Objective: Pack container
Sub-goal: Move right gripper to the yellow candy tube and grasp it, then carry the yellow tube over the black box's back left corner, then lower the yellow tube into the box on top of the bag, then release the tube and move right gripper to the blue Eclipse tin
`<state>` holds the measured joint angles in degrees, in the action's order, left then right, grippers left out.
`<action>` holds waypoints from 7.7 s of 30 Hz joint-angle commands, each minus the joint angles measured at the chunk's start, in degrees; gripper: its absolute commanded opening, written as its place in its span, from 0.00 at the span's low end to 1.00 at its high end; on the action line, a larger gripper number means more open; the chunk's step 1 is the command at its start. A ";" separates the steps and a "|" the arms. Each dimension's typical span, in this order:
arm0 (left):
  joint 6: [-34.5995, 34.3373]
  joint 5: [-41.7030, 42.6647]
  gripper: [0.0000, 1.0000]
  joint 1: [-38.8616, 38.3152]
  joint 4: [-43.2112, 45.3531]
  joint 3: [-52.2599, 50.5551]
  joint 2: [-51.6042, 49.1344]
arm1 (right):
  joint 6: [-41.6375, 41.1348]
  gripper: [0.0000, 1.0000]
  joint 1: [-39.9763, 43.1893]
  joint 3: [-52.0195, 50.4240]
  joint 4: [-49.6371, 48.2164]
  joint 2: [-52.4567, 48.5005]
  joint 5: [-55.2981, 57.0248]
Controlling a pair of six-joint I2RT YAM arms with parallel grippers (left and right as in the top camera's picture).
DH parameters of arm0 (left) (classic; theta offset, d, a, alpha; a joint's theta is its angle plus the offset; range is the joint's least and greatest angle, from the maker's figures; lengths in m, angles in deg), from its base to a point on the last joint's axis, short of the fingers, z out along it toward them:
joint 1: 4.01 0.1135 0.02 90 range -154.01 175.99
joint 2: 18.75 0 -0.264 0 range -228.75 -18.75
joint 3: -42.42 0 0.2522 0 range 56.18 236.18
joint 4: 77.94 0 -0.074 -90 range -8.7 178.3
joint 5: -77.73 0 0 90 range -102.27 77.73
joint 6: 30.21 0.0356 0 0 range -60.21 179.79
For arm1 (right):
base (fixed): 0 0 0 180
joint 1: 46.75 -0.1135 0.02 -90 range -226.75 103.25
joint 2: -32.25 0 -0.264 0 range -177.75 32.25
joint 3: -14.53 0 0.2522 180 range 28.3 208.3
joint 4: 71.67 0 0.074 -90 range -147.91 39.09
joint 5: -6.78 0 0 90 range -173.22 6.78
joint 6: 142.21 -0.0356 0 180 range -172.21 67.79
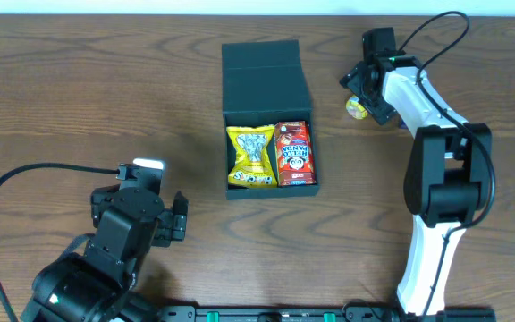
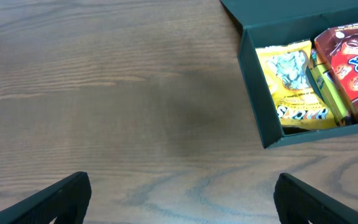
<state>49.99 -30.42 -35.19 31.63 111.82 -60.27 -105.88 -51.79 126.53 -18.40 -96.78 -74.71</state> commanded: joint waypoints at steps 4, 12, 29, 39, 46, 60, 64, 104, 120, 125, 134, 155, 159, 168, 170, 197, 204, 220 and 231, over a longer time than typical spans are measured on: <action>0.37 -0.02 0.95 0.13 -0.15 0.87 0.02 | -0.63 0.79 0.63 -0.44 -0.83 -2.14 -0.59; 0.39 -0.02 0.95 0.13 -0.15 0.87 0.02 | 1.86 0.48 0.85 -0.31 -1.40 -2.12 -1.36; 0.39 -0.02 0.95 0.13 -0.17 0.87 0.02 | 17.35 0.36 -1.46 20.96 13.79 -1.68 -11.23; 0.37 -0.02 0.95 0.13 -0.15 0.87 0.02 | 23.82 0.34 -11.28 36.76 31.41 -1.68 -17.16; 0.39 -0.02 0.95 0.13 -0.15 0.87 0.02 | 25.07 0.32 -19.43 36.92 37.33 -1.70 -17.62; 0.39 -0.02 0.95 0.13 -0.15 0.87 0.02 | 61.83 0.22 -26.84 34.45 37.79 -1.70 -17.40; 0.37 -0.02 0.95 0.13 -0.15 0.87 0.02 | 73.79 0.20 -26.91 31.65 37.35 -1.81 -17.38; 0.39 -0.02 0.95 0.13 -0.15 0.87 0.02 | 105.13 0.89 -26.86 15.93 18.58 -2.10 -20.52; 0.39 -0.02 0.95 0.13 -0.15 0.87 0.02 | 99.36 0.99 -27.28 18.12 18.51 2.36 -20.57; 0.39 -0.02 0.95 0.13 -0.15 0.87 0.02 | 96.72 0.85 -27.30 18.34 18.56 7.93 -20.57; 0.39 -0.02 0.95 0.13 -0.15 0.87 0.02 | 95.45 0.84 -27.19 18.29 20.44 10.32 -20.55; 0.39 -0.02 0.95 0.13 -0.15 0.87 0.02 | 93.74 0.01 -27.30 18.21 19.69 -1.31 -26.38; 0.39 -0.02 0.95 0.13 -0.15 0.87 0.02 | 93.74 0.01 -27.32 18.21 19.82 -2.36 -29.24; 0.39 -0.02 0.95 0.13 -0.17 0.87 0.02 | 93.31 0.01 -27.30 18.40 19.63 -2.84 -29.35; 0.39 -0.02 0.95 0.13 -0.15 0.87 0.02 | 91.97 0.01 -27.26 18.75 19.78 -1.75 -29.35; 0.37 -0.02 0.95 0.13 -0.15 0.87 0.02 | 64.15 0.02 5.29 18.95 29.46 13.90 -17.59; 0.39 -0.02 0.95 0.13 -0.15 0.87 0.02 | 58.14 0.40 15.26 14.49 30.14 13.73 -15.80; 0.37 -0.02 0.95 0.13 -0.15 0.87 0.02 | 52.06 0.56 17.77 -9.49 8.33 13.62 -15.80; 0.37 -0.02 0.95 0.13 -0.15 0.87 0.02 | 54.80 0.58 17.70 -18.84 -10.10 13.62 -15.78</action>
<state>50.01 -30.42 -35.19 31.63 111.82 -60.27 -52.24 -33.95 108.37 -26.92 -82.66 -90.67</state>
